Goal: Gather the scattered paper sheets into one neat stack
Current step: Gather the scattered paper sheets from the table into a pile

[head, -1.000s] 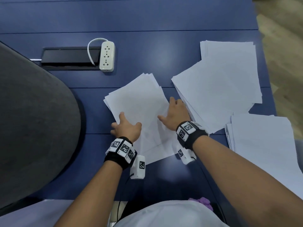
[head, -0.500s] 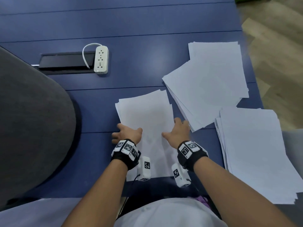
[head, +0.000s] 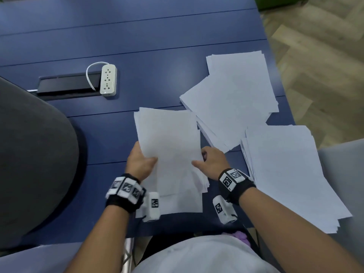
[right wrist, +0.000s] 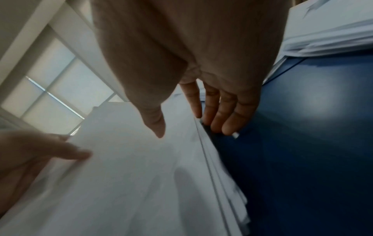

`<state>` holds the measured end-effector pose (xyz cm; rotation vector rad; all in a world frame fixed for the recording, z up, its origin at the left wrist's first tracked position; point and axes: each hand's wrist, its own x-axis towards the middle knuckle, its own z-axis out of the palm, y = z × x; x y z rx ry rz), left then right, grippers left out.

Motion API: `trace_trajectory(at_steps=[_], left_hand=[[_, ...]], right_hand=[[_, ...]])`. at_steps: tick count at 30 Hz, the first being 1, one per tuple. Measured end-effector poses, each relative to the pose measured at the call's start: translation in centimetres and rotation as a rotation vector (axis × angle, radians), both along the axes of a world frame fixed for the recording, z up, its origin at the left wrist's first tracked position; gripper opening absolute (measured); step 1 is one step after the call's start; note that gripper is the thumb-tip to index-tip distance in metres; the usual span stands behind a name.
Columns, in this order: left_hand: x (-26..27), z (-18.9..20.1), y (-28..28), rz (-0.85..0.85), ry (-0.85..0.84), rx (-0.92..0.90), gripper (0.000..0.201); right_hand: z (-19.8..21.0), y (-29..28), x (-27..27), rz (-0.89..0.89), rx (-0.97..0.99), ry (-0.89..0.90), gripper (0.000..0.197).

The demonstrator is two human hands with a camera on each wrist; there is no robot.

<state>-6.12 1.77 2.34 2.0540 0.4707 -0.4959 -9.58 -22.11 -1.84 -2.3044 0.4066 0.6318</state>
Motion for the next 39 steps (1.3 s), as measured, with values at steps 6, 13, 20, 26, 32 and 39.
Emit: trace_trajectory(at_steps=[6, 13, 20, 26, 32, 39], left_hand=[[0.2, 3.8, 0.4, -0.292, 0.0, -0.447, 0.06], [2.4, 4.8, -9.4, -0.43, 0.098, -0.805, 0.073], [2.4, 1.8, -20.1, -0.325, 0.242, -0.746, 0.057], [-3.5, -1.8, -28.5, -0.424, 0.453, -0.373, 0.023], [-3.3, -2.9, -28.8, -0.715, 0.442, 0.114, 0.032], [5.1, -2.7, -22.8, -0.447, 0.167, 0.369, 0.029]], right_hand=[[1.7, -2.3, -0.6, -0.231, 0.423, -0.013, 0.087], [3.5, -8.1, -1.6, -0.611, 0.991, -0.048, 0.042], [3.8, -22.2, -5.4, -0.85, 0.778, -0.157, 0.046], [2.3, -30.6, -8.2, -0.645, 0.009, -0.042, 0.053], [2.3, -28.3, -6.9, -0.363, -0.373, 0.088, 0.043], [2.8, -23.4, -1.0, -0.219, -0.34, -0.088, 0.059]])
